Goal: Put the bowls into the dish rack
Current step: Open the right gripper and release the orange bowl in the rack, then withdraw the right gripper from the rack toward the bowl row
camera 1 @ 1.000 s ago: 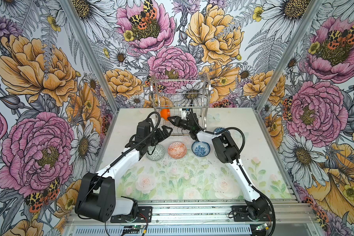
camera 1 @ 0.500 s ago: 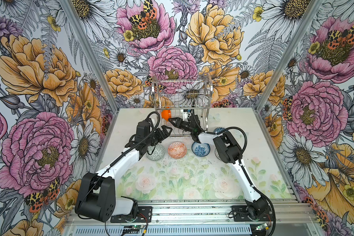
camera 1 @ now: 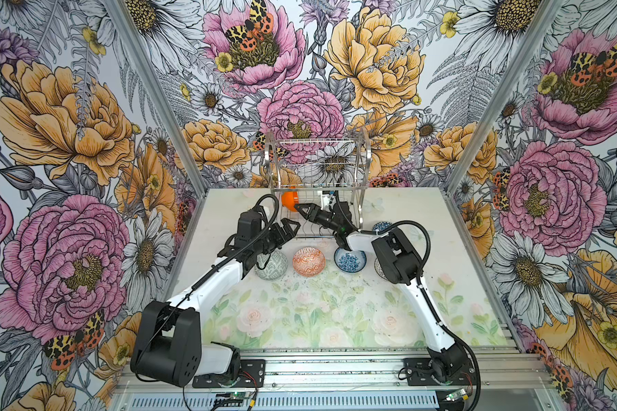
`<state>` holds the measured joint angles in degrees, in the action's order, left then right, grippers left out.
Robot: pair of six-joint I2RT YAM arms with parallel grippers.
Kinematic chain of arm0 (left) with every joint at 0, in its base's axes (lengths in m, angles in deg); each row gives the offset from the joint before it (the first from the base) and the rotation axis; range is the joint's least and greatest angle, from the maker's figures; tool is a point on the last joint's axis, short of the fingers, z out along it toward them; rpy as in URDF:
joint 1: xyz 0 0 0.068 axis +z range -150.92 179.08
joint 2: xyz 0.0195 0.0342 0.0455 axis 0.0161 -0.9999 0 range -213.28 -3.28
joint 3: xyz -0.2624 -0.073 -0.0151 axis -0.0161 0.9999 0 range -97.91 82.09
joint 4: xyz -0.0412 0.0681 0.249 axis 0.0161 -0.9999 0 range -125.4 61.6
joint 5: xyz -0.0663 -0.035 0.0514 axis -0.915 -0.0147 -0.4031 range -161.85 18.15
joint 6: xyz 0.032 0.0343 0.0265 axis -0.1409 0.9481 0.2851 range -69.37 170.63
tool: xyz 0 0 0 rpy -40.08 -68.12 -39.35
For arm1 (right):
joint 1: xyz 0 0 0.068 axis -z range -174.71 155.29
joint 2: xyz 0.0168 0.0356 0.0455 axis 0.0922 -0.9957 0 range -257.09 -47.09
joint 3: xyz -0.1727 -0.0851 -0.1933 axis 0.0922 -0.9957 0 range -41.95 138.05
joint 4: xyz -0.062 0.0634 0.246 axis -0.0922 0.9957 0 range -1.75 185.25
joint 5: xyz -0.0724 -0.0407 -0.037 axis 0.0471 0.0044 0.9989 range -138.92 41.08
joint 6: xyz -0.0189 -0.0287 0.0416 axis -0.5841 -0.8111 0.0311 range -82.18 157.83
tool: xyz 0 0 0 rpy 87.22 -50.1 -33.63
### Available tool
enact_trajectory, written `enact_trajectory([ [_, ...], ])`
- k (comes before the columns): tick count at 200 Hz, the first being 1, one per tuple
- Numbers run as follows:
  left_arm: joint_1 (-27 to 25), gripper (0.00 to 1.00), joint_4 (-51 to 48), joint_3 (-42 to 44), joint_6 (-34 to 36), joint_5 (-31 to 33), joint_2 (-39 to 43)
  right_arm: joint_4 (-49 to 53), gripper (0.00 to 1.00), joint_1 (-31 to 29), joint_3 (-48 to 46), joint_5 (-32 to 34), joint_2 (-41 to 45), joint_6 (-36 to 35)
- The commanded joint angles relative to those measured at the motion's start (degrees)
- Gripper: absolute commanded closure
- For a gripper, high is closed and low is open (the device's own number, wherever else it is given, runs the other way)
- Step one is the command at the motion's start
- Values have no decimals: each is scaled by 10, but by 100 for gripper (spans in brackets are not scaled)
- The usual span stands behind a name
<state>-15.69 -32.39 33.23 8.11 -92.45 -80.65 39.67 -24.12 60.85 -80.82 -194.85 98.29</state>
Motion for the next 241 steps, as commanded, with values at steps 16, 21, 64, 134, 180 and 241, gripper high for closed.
enact_trajectory([
  [16,4,1,10,-10,2,2,9,-53,43,4,37,-17,11,-7],
  [21,4,1,10,-11,3,2,9,-55,43,5,36,-18,11,-6],
  [64,5,1,9,-12,2,1,9,-95,36,5,14,-21,18,5],
  [134,5,1,10,-12,1,1,9,-117,8,4,-18,-21,44,-1],
  [180,6,1,9,-11,2,1,9,-127,1,4,-25,-28,59,-4],
  [241,6,1,10,-12,2,0,7,-130,0,1,-32,-44,82,-15],
])
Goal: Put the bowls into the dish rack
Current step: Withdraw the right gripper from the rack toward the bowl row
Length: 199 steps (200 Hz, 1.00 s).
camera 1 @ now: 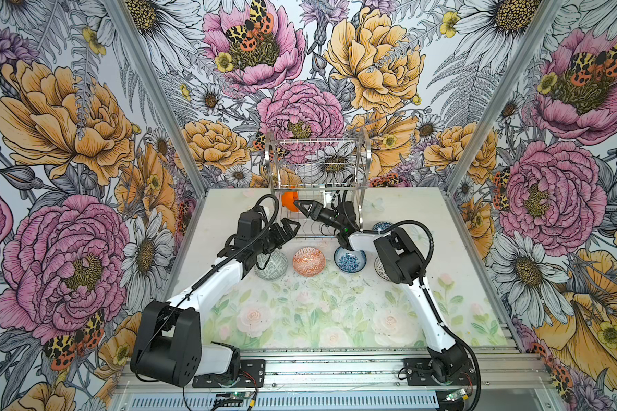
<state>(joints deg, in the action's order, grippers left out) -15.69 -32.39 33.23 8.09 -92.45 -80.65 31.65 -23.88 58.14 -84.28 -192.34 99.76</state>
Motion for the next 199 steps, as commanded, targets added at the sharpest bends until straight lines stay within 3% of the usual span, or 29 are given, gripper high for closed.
enact_trajectory([
  [1,7,1,10,-12,2,1,7,-50,0,-2,-5,-9,57,-30],
  [199,16,1,10,-8,-7,-3,25,-49,1,-23,-140,34,148,-52],
])
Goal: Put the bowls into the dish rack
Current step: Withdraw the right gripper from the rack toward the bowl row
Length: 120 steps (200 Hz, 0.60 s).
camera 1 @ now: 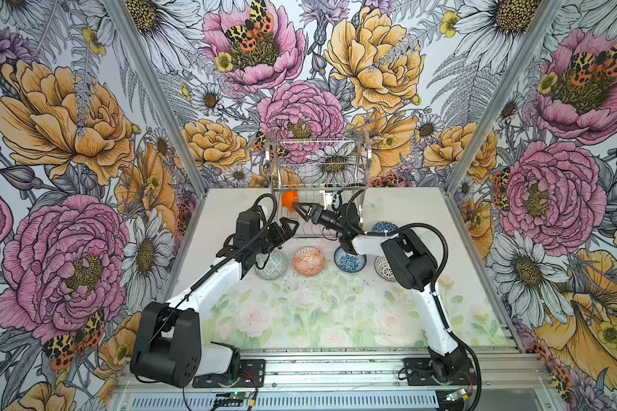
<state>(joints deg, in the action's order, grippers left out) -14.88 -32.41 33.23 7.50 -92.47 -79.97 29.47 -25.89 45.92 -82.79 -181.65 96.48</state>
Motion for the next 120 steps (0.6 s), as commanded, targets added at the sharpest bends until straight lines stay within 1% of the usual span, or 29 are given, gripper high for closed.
enact_trajectory([
  [1,8,1,10,-8,-1,-3,18,-27,0,-3,-19,20,42,-20],
  [120,11,1,1,-7,-4,-5,30,-61,1,-23,-139,62,107,-18],
])
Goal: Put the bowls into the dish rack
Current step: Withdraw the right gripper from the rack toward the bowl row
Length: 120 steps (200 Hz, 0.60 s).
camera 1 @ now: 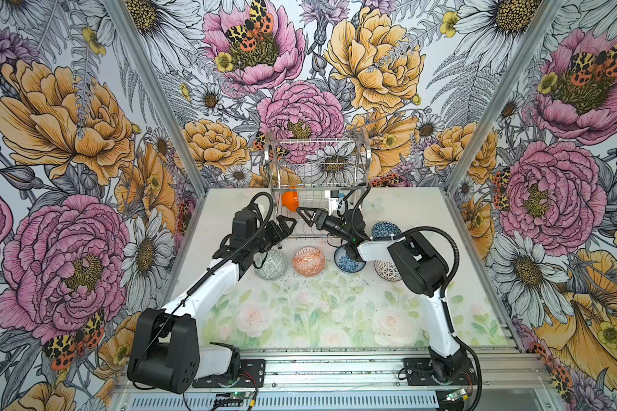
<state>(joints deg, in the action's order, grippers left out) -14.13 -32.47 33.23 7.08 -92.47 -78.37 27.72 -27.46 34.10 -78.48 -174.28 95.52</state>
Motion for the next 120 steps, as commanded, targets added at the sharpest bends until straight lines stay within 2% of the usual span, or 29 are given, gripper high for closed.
enact_trajectory([
  [1,3,1,1,-7,0,-5,15,-44,1,-7,-22,19,34,-8],
  [67,5,1,-17,-12,-1,9,24,-34,0,-7,-101,32,94,-19],
  [97,1,1,-65,-24,12,38,40,54,0,-7,-137,44,156,-62],
  [120,-16,1,-84,-8,-5,61,65,131,0,-9,-158,55,197,-92],
])
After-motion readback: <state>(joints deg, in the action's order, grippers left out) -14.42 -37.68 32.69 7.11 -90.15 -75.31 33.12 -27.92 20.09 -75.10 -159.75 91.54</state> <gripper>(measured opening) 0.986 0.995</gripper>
